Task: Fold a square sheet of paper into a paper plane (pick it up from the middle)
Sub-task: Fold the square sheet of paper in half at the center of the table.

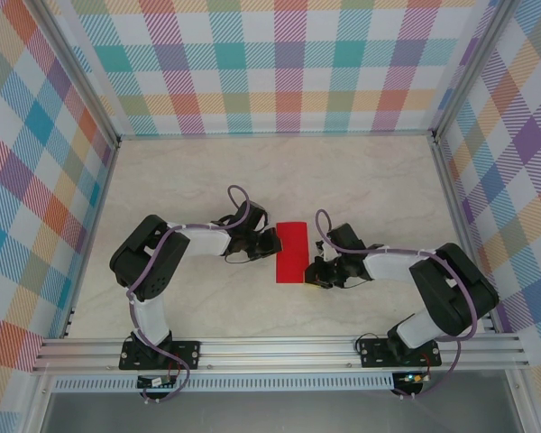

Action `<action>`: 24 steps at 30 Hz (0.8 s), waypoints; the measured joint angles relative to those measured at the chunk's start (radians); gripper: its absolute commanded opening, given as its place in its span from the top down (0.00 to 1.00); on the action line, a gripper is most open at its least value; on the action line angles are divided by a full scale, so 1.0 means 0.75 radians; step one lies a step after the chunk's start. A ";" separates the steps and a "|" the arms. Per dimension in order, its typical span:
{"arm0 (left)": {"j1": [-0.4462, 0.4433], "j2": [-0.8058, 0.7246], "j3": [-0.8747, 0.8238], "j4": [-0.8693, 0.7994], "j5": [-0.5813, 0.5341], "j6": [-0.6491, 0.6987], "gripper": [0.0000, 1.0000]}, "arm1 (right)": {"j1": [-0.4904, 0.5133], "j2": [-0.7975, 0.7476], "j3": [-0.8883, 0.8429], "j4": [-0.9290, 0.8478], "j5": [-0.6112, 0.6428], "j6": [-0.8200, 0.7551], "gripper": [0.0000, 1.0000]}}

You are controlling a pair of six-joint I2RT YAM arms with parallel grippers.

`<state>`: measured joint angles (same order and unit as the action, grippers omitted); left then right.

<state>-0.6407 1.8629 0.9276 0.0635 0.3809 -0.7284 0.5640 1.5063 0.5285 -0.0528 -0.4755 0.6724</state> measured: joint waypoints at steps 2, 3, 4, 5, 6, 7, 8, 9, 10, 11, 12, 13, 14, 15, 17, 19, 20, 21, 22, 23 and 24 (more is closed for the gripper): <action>-0.001 -0.002 0.011 -0.012 0.001 0.018 0.92 | 0.003 0.000 0.006 -0.008 0.002 0.001 0.89; -0.001 -0.002 0.021 -0.027 0.000 0.030 0.91 | 0.007 0.001 0.011 -0.014 0.005 0.003 0.89; -0.002 -0.002 0.038 -0.055 -0.005 0.046 0.90 | 0.011 0.003 0.020 -0.025 0.010 0.007 0.89; -0.005 -0.002 0.057 -0.094 -0.016 0.061 0.88 | 0.017 0.007 0.030 -0.034 0.015 0.012 0.88; -0.007 -0.005 0.072 -0.126 -0.027 0.079 0.87 | 0.024 0.010 0.039 -0.042 0.019 0.022 0.89; -0.009 -0.010 0.089 -0.169 -0.043 0.096 0.85 | 0.035 0.012 0.049 -0.051 0.025 0.032 0.88; -0.009 -0.020 0.103 -0.215 -0.062 0.108 0.83 | 0.044 0.012 0.058 -0.057 0.030 0.041 0.88; -0.009 -0.034 0.111 -0.253 -0.082 0.121 0.81 | 0.052 0.012 0.068 -0.063 0.033 0.052 0.88; -0.009 -0.055 0.116 -0.292 -0.102 0.129 0.78 | 0.059 0.011 0.079 -0.068 0.041 0.064 0.88; -0.009 -0.082 0.121 -0.335 -0.121 0.134 0.77 | 0.063 0.007 0.090 -0.076 0.052 0.072 0.88; -0.009 -0.109 0.121 -0.364 -0.134 0.140 0.76 | 0.065 -0.004 0.098 -0.082 0.063 0.079 0.88; -0.009 -0.145 0.121 -0.395 -0.155 0.140 0.75 | 0.069 -0.024 0.105 -0.098 0.081 0.088 0.88; -0.009 -0.185 0.121 -0.422 -0.178 0.140 0.73 | 0.070 -0.049 0.112 -0.117 0.103 0.095 0.88; -0.009 -0.220 0.119 -0.437 -0.195 0.139 0.71 | 0.070 -0.073 0.120 -0.136 0.125 0.097 0.87; -0.009 -0.317 0.090 -0.449 -0.244 0.126 0.68 | 0.070 -0.121 0.141 -0.183 0.176 0.098 0.87; -0.009 -0.416 0.036 -0.457 -0.288 0.108 0.66 | 0.070 -0.140 0.162 -0.213 0.219 0.096 0.87; -0.009 -0.462 0.002 -0.461 -0.308 0.093 0.65 | 0.070 -0.137 0.173 -0.230 0.241 0.096 0.87; -0.009 -0.503 -0.034 -0.465 -0.327 0.081 0.65 | 0.070 -0.130 0.182 -0.242 0.253 0.096 0.87; -0.009 -0.543 -0.072 -0.467 -0.343 0.065 0.64 | 0.071 -0.116 0.193 -0.256 0.268 0.096 0.87; -0.009 -0.579 -0.110 -0.469 -0.359 0.049 0.64 | 0.073 -0.094 0.207 -0.271 0.278 0.096 0.87; -0.009 -0.608 -0.142 -0.469 -0.368 0.038 0.63 | 0.078 -0.071 0.219 -0.278 0.287 0.097 0.87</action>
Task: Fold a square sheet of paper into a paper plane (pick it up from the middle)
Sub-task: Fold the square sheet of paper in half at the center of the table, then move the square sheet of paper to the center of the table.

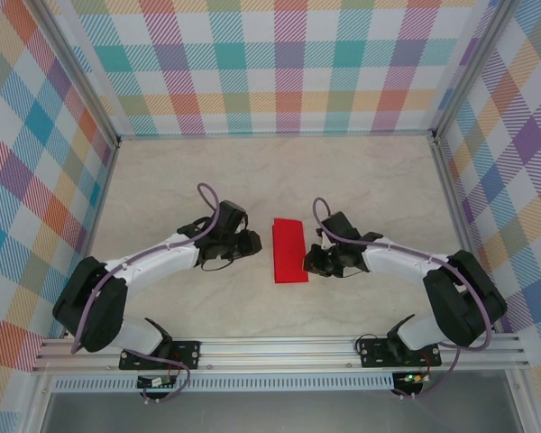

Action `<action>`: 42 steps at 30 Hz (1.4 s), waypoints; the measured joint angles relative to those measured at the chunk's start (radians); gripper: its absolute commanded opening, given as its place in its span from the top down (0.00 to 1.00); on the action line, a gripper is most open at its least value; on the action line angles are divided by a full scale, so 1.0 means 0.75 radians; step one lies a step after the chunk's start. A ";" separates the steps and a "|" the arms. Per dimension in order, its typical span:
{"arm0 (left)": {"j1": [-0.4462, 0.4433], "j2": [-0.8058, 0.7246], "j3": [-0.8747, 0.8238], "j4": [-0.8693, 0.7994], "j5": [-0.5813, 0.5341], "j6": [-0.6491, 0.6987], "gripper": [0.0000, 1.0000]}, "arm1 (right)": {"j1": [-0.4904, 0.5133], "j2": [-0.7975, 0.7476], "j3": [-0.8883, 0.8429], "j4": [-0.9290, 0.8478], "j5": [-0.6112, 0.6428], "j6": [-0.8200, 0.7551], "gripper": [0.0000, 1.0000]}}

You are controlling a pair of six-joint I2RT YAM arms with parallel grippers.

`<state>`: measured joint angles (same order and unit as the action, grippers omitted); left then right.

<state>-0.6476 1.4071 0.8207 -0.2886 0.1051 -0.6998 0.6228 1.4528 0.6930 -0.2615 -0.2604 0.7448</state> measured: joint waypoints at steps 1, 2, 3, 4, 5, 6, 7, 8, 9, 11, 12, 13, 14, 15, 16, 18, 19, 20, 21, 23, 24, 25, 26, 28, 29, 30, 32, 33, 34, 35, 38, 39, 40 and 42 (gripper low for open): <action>0.000 -0.028 -0.032 -0.002 -0.010 -0.015 0.63 | 0.008 0.028 0.015 -0.007 0.008 0.000 0.87; 0.000 -0.056 -0.061 -0.008 -0.020 -0.025 0.63 | 0.020 0.057 0.031 -0.014 0.014 0.000 0.87; 0.000 -0.080 -0.082 -0.013 -0.027 -0.034 0.62 | 0.031 0.083 0.043 -0.018 0.019 0.000 0.87; 0.000 -0.102 -0.099 -0.020 -0.030 -0.044 0.62 | 0.043 0.108 0.055 -0.021 0.022 0.001 0.87; 0.000 -0.126 -0.116 -0.027 -0.034 -0.054 0.62 | 0.057 0.135 0.068 -0.026 0.024 0.004 0.87; 0.000 -0.145 -0.129 -0.033 -0.038 -0.060 0.62 | 0.068 0.159 0.079 -0.028 0.025 0.006 0.87; 0.000 -0.166 -0.141 -0.037 -0.040 -0.065 0.62 | 0.079 0.182 0.090 -0.032 0.027 0.009 0.88; 0.000 -0.183 -0.151 -0.036 -0.044 -0.070 0.62 | 0.091 0.204 0.101 -0.034 0.030 0.015 0.88; 0.000 -0.197 -0.158 -0.036 -0.045 -0.075 0.61 | 0.100 0.221 0.111 -0.037 0.028 0.021 0.88; 0.000 -0.222 -0.174 -0.036 -0.050 -0.085 0.61 | 0.119 0.245 0.136 -0.035 0.024 0.044 0.88; 0.000 -0.229 -0.181 -0.036 -0.050 -0.090 0.61 | 0.128 0.256 0.145 -0.031 0.022 0.051 0.88; 0.000 -0.233 -0.188 -0.036 -0.052 -0.092 0.61 | 0.142 0.272 0.158 -0.023 0.018 0.065 0.88; 0.000 -0.237 -0.194 -0.036 -0.053 -0.094 0.61 | 0.157 0.287 0.171 -0.015 0.014 0.079 0.88; 0.000 -0.238 -0.198 -0.037 -0.053 -0.095 0.61 | 0.168 0.300 0.183 -0.007 0.011 0.089 0.88; 0.000 -0.239 -0.201 -0.036 -0.053 -0.095 0.61 | 0.182 0.318 0.198 0.004 0.007 0.107 0.88; 0.000 -0.239 -0.205 -0.036 -0.053 -0.095 0.61 | 0.203 0.351 0.227 0.033 -0.005 0.140 0.88; 0.000 -0.239 -0.208 -0.036 -0.053 -0.095 0.61 | 0.212 0.371 0.243 0.049 -0.011 0.158 0.88; 0.000 -0.239 -0.210 -0.036 -0.053 -0.095 0.61 | 0.219 0.389 0.260 0.064 -0.014 0.179 0.88; 0.000 -0.239 -0.211 -0.036 -0.054 -0.096 0.61 | 0.225 0.406 0.277 0.077 -0.017 0.195 0.88; 0.000 -0.240 -0.211 -0.036 -0.059 -0.101 0.62 | 0.233 0.450 0.323 0.101 -0.017 0.239 0.88; 0.000 -0.241 -0.211 -0.036 -0.063 -0.106 0.62 | 0.236 0.470 0.342 0.120 -0.016 0.256 0.88; 0.000 -0.243 -0.213 -0.034 -0.064 -0.111 0.63 | 0.237 0.495 0.365 0.146 -0.017 0.281 0.88; 0.000 -0.245 -0.217 -0.030 -0.064 -0.121 0.63 | 0.238 0.513 0.385 0.164 -0.016 0.296 0.88; 0.000 -0.249 -0.224 -0.027 -0.064 -0.131 0.65 | 0.238 0.537 0.418 0.185 -0.011 0.310 0.88; 0.000 -0.250 -0.228 -0.024 -0.063 -0.137 0.65 | 0.237 0.541 0.433 0.189 -0.009 0.308 0.88; 0.000 -0.250 -0.232 -0.021 -0.063 -0.140 0.67 | 0.237 0.540 0.442 0.188 -0.002 0.305 0.88; 0.000 -0.250 -0.242 0.001 -0.057 -0.159 0.68 | 0.232 0.521 0.457 0.187 0.016 0.264 0.87; 0.000 -0.250 -0.245 0.012 -0.052 -0.164 0.69 | 0.227 0.507 0.458 0.180 0.023 0.241 0.87; 0.000 -0.250 -0.245 0.025 -0.047 -0.170 0.69 | 0.218 0.490 0.461 0.165 0.023 0.207 0.87; 0.000 -0.250 -0.247 0.041 -0.039 -0.175 0.69 | 0.203 0.479 0.476 0.134 0.023 0.173 0.87; 0.000 -0.250 -0.247 0.074 -0.023 -0.191 0.70 | 0.149 0.501 0.595 0.018 0.024 0.069 0.88; 0.000 -0.250 -0.247 0.078 -0.022 -0.195 0.70 | 0.138 0.518 0.642 -0.013 0.030 0.043 0.88; 0.000 -0.250 -0.247 0.080 -0.022 -0.199 0.70 | 0.125 0.547 0.704 -0.045 0.039 0.009 0.88; 0.000 -0.250 -0.247 0.081 -0.022 -0.200 0.70 | 0.106 0.609 0.813 -0.090 0.065 -0.044 0.88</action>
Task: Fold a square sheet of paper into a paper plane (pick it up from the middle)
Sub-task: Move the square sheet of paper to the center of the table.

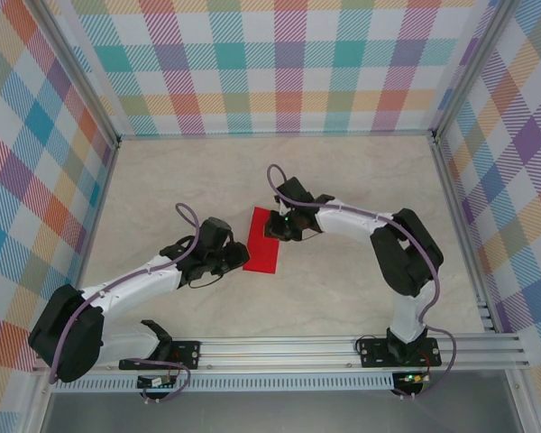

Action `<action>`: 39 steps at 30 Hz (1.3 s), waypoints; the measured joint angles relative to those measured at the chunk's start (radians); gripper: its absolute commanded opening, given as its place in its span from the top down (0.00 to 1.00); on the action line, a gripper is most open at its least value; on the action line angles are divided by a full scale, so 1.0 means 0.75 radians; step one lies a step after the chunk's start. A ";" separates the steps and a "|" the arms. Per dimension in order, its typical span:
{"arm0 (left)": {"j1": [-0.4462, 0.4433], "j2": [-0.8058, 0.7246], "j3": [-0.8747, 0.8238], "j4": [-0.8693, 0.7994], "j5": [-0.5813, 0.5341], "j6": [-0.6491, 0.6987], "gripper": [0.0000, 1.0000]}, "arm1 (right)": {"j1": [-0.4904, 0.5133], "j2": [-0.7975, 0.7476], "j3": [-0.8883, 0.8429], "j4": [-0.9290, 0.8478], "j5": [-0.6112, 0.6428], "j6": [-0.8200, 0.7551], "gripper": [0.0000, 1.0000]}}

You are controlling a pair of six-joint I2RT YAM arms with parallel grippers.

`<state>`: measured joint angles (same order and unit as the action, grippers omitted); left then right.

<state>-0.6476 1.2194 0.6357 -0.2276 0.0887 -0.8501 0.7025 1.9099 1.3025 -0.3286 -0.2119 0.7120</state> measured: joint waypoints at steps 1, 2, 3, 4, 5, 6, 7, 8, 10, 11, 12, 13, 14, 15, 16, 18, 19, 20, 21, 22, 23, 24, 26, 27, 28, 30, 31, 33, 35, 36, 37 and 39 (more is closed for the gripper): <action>0.000 0.000 0.000 0.001 0.004 -0.003 0.70 | -0.003 0.035 0.049 -0.023 0.014 -0.025 0.88; 0.000 0.000 0.000 0.002 0.007 -0.004 0.70 | -0.004 0.072 0.097 -0.048 0.029 -0.049 0.88; 0.000 0.000 0.000 0.002 0.009 -0.005 0.70 | -0.003 0.098 0.125 -0.064 0.039 -0.063 0.88; 0.000 0.000 0.000 0.002 0.014 -0.009 0.70 | -0.004 0.129 0.154 -0.085 0.050 -0.078 0.88; 0.000 0.000 0.000 0.002 0.020 -0.010 0.70 | -0.004 0.155 0.176 -0.104 0.060 -0.092 0.88; 0.000 0.000 0.001 0.003 0.026 -0.014 0.70 | -0.004 0.179 0.192 -0.121 0.068 -0.101 0.88; 0.000 0.000 0.001 0.002 0.034 -0.014 0.70 | -0.006 0.199 0.203 -0.137 0.075 -0.109 0.88; 0.000 0.000 0.000 0.003 0.040 -0.015 0.70 | -0.011 0.218 0.214 -0.156 0.081 -0.117 0.88; 0.000 0.000 0.001 0.003 0.050 -0.019 0.70 | -0.014 0.241 0.222 -0.180 0.092 -0.129 0.88; 0.000 0.000 0.000 0.003 0.057 -0.019 0.70 | -0.016 0.250 0.225 -0.193 0.098 -0.132 0.88; 0.000 0.000 0.000 0.004 0.062 -0.019 0.71 | -0.018 0.255 0.226 -0.201 0.100 -0.133 0.88; 0.000 0.000 0.000 0.005 0.068 -0.020 0.71 | -0.021 0.260 0.226 -0.212 0.105 -0.133 0.88; 0.000 0.000 0.000 0.009 0.073 -0.022 0.71 | -0.022 0.260 0.226 -0.214 0.104 -0.133 0.88; 0.000 0.000 0.000 0.018 0.079 -0.023 0.71 | -0.024 0.260 0.226 -0.217 0.110 -0.133 0.88; 0.000 0.000 0.000 0.028 0.082 -0.024 0.71 | -0.026 0.260 0.226 -0.219 0.114 -0.132 0.88; 0.000 0.000 0.000 0.038 0.093 -0.024 0.71 | -0.027 0.260 0.225 -0.222 0.120 -0.123 0.88; 0.000 0.001 0.000 0.042 0.100 -0.024 0.71 | -0.027 0.256 0.217 -0.216 0.124 -0.122 0.88; -0.001 0.001 0.000 0.048 0.105 -0.024 0.71 | -0.027 0.245 0.197 -0.203 0.129 -0.115 0.88; -0.002 0.001 0.000 0.054 0.107 -0.024 0.71 | -0.027 0.231 0.176 -0.192 0.135 -0.106 0.88; -0.005 0.001 0.000 0.062 0.111 -0.024 0.71 | -0.027 0.209 0.142 -0.184 0.144 -0.093 0.88; -0.011 0.001 0.001 0.066 0.113 -0.025 0.71 | -0.027 0.182 0.102 -0.175 0.151 -0.080 0.88; -0.020 0.001 0.001 0.067 0.115 -0.027 0.71 | -0.028 0.154 0.063 -0.167 0.156 -0.060 0.88; -0.045 0.010 0.001 0.074 0.117 -0.032 0.72 | -0.028 0.087 -0.036 -0.148 0.155 -0.015 0.88; -0.054 0.017 0.001 0.083 0.120 -0.034 0.72 | -0.028 0.058 -0.080 -0.130 0.147 0.010 0.88; -0.068 0.031 0.001 0.095 0.123 -0.038 0.72 | -0.028 0.027 -0.128 -0.108 0.136 0.034 0.88; -0.093 0.062 0.001 0.121 0.126 -0.045 0.74 | -0.030 -0.031 -0.216 -0.068 0.111 0.075 0.88; -0.106 0.082 0.001 0.134 0.126 -0.049 0.74 | -0.030 -0.059 -0.255 -0.051 0.102 0.090 0.88; -0.134 0.130 0.005 0.157 0.129 -0.058 0.76 | -0.030 -0.106 -0.315 -0.026 0.089 0.102 0.88; -0.163 0.191 0.019 0.174 0.130 -0.066 0.79 | -0.032 -0.157 -0.361 0.004 0.078 0.103 0.88; -0.174 0.217 0.029 0.180 0.130 -0.068 0.79 | -0.037 -0.181 -0.379 0.022 0.068 0.103 0.88; -0.187 0.248 0.044 0.190 0.131 -0.069 0.80 | -0.039 -0.209 -0.401 0.050 0.055 0.102 0.88; -0.204 0.293 0.069 0.212 0.130 -0.069 0.82 | -0.046 -0.257 -0.445 0.110 0.021 0.102 0.88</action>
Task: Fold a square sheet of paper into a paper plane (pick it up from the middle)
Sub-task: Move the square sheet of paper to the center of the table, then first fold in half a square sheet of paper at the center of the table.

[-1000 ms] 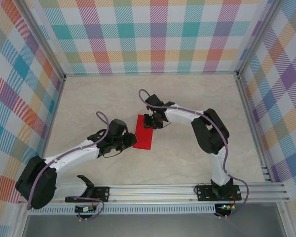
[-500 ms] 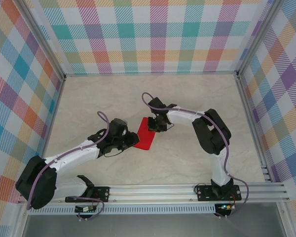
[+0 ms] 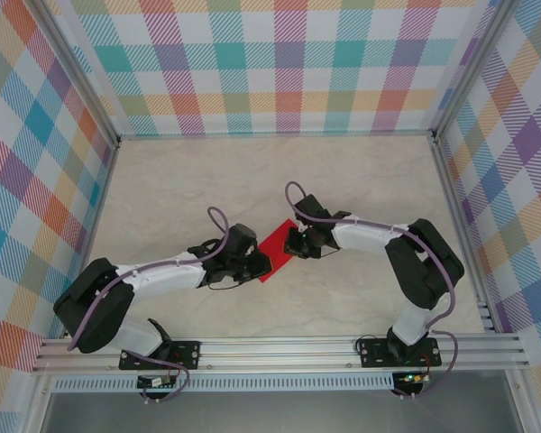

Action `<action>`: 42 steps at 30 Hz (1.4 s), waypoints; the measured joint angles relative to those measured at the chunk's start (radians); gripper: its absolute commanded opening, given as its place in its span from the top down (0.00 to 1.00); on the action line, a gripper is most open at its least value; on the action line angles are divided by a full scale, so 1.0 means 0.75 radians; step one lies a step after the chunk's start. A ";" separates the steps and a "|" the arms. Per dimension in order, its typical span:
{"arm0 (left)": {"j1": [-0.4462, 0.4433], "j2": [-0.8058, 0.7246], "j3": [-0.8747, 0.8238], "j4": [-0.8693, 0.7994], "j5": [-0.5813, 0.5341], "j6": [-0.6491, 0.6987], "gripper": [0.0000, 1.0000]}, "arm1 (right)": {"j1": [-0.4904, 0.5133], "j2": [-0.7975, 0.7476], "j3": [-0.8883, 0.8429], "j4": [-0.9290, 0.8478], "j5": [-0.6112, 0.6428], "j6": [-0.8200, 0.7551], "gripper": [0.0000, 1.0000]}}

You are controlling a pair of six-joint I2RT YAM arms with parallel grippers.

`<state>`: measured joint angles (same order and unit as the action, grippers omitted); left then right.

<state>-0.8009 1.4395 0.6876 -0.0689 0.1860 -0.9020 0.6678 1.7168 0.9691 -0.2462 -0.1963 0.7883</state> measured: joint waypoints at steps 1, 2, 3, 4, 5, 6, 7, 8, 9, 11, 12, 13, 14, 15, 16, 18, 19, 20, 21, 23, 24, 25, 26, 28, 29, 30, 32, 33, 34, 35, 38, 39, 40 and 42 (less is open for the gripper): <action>-0.008 0.021 0.013 0.013 0.000 0.001 0.83 | -0.005 -0.019 -0.023 0.030 -0.018 0.000 0.88; -0.014 0.037 0.022 0.025 -0.001 0.000 0.84 | -0.011 -0.031 -0.044 0.057 -0.036 0.000 0.89; -0.018 0.051 0.030 0.032 0.000 0.000 0.85 | -0.016 -0.032 -0.057 0.075 -0.049 -0.001 0.89; -0.020 0.068 0.040 0.037 -0.001 0.000 0.86 | -0.021 -0.032 -0.073 0.098 -0.066 -0.001 0.90; -0.021 0.087 0.050 0.044 -0.001 0.000 0.87 | -0.027 -0.031 -0.090 0.114 -0.080 -0.002 0.90; -0.021 0.102 0.057 0.051 -0.002 0.001 0.87 | -0.030 -0.031 -0.100 0.123 -0.092 -0.003 0.91; -0.021 0.121 0.067 0.058 -0.004 0.001 0.88 | -0.035 -0.028 -0.108 0.130 -0.105 -0.003 0.92; -0.021 0.135 0.074 0.063 -0.006 0.001 0.89 | -0.036 -0.024 -0.111 0.139 -0.115 -0.004 0.93; -0.021 0.145 0.079 0.063 -0.007 0.001 0.90 | -0.037 -0.017 -0.111 0.150 -0.125 -0.004 0.94; -0.021 0.168 0.089 0.063 -0.016 0.001 0.90 | -0.044 -0.002 -0.112 0.175 -0.144 -0.005 0.94; -0.021 0.180 0.092 0.064 -0.020 0.001 0.90 | -0.044 0.005 -0.112 0.184 -0.151 -0.005 0.95; -0.021 0.190 0.095 0.066 -0.021 0.001 0.91 | -0.045 0.011 -0.112 0.192 -0.160 -0.009 0.95; -0.021 0.203 0.099 0.066 -0.021 0.001 0.91 | -0.045 0.017 -0.112 0.198 -0.165 -0.012 0.95; -0.021 0.213 0.103 0.066 -0.020 0.001 0.91 | -0.047 0.022 -0.112 0.201 -0.171 -0.014 0.95; -0.021 0.226 0.109 0.066 -0.021 0.002 0.91 | -0.050 0.029 -0.112 0.203 -0.175 -0.016 0.95; -0.021 0.243 0.119 0.068 -0.021 0.002 0.92 | -0.053 0.040 -0.112 0.204 -0.182 -0.022 0.96; -0.021 0.250 0.125 0.069 -0.020 0.002 0.92 | -0.053 0.045 -0.112 0.204 -0.185 -0.024 0.96; -0.021 0.257 0.131 0.072 -0.020 0.003 0.92 | -0.053 0.049 -0.112 0.204 -0.185 -0.024 0.96; -0.021 0.262 0.137 0.072 -0.021 0.006 0.92 | -0.053 0.053 -0.112 0.204 -0.187 -0.024 0.96; -0.021 0.276 0.154 0.072 -0.020 0.007 0.92 | -0.053 0.062 -0.112 0.204 -0.193 -0.025 0.96; -0.021 0.283 0.162 0.072 -0.020 0.007 0.92 | -0.053 0.067 -0.112 0.205 -0.195 -0.026 0.96; -0.021 0.292 0.173 0.072 -0.019 0.007 0.92 | -0.053 0.073 -0.112 0.208 -0.195 -0.029 0.96; -0.021 0.303 0.184 0.073 -0.019 0.010 0.92 | -0.053 0.078 -0.112 0.209 -0.195 -0.030 0.96; -0.021 0.321 0.200 0.073 -0.019 0.012 0.92 | -0.053 0.086 -0.112 0.210 -0.195 -0.035 0.96; -0.021 0.329 0.205 0.071 -0.019 0.013 0.92 | -0.054 0.089 -0.112 0.212 -0.198 -0.036 0.96; -0.021 0.334 0.208 0.071 -0.019 0.016 0.92 | -0.057 0.089 -0.112 0.213 -0.201 -0.039 0.96; -0.021 0.347 0.214 0.069 -0.021 0.022 0.92 | -0.061 0.091 -0.112 0.214 -0.208 -0.045 0.96; -0.021 0.351 0.215 0.069 -0.025 0.027 0.93 | -0.062 0.092 -0.112 0.214 -0.210 -0.049 0.96; -0.021 0.356 0.215 0.064 -0.030 0.030 0.93 | -0.062 0.092 -0.112 0.215 -0.212 -0.050 0.96; -0.021 0.362 0.215 0.059 -0.034 0.034 0.93 | -0.063 0.093 -0.112 0.216 -0.212 -0.054 0.96; -0.021 0.380 0.215 0.057 -0.046 0.037 0.93 | -0.063 0.094 -0.113 0.220 -0.215 -0.057 0.96; -0.021 0.382 0.215 0.058 -0.048 0.037 0.93 | -0.063 0.094 -0.113 0.222 -0.215 -0.059 0.96; -0.021 0.382 0.215 0.058 -0.051 0.037 0.93 | -0.064 0.094 -0.113 0.224 -0.215 -0.060 0.97; -0.022 0.382 0.214 0.058 -0.054 0.037 0.93 | -0.066 0.095 -0.115 0.229 -0.216 -0.063 0.97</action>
<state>-0.8173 1.7260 0.8482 -0.0254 0.1452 -0.8742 0.6186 1.7882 0.8829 -0.0746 -0.3580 0.7410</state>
